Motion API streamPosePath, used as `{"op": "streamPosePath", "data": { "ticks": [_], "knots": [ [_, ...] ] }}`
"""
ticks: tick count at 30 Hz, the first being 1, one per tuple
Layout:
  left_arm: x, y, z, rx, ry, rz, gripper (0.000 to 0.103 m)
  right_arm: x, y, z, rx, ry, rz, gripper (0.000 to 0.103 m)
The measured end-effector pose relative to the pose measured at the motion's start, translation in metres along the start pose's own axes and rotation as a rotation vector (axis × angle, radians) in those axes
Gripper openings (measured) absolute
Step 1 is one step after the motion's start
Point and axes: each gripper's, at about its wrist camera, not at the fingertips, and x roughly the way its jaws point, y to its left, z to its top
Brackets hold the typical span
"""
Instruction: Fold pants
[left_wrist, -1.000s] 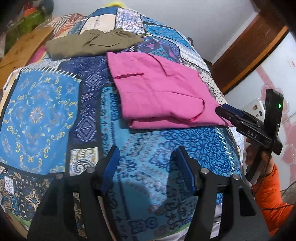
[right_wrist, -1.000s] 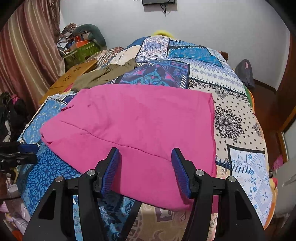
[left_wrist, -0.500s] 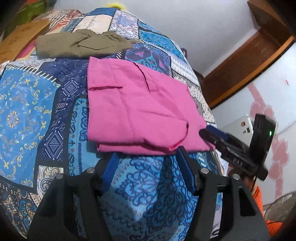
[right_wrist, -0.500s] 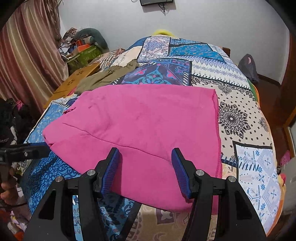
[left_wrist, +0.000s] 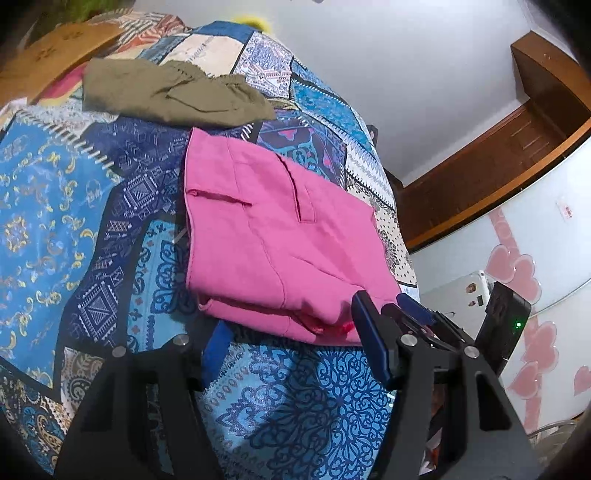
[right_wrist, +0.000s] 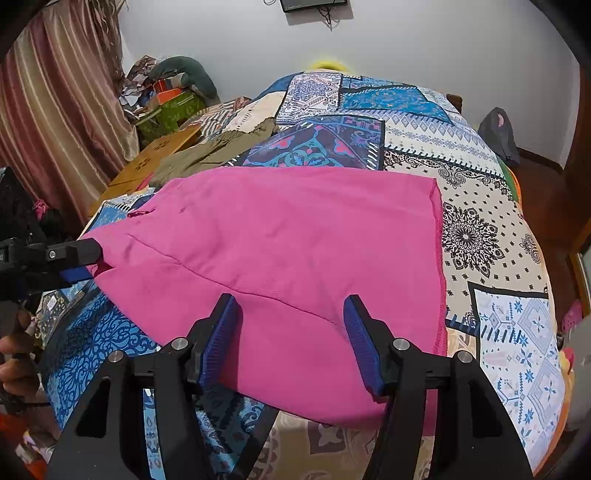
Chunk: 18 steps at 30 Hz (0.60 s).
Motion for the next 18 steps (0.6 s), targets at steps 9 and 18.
{"op": "streamPosePath", "data": {
  "ticks": [9,18],
  "knots": [
    [0.021,0.015,0.014,-0.112,0.025,0.005,0.063,0.002,0.001,0.001,0.001,-0.008,-0.003,0.057],
    [0.031,0.017,0.025,-0.127,0.023,0.069,0.028,0.002,0.0,0.003,0.005,0.001,-0.005,0.058]
  ]
}}
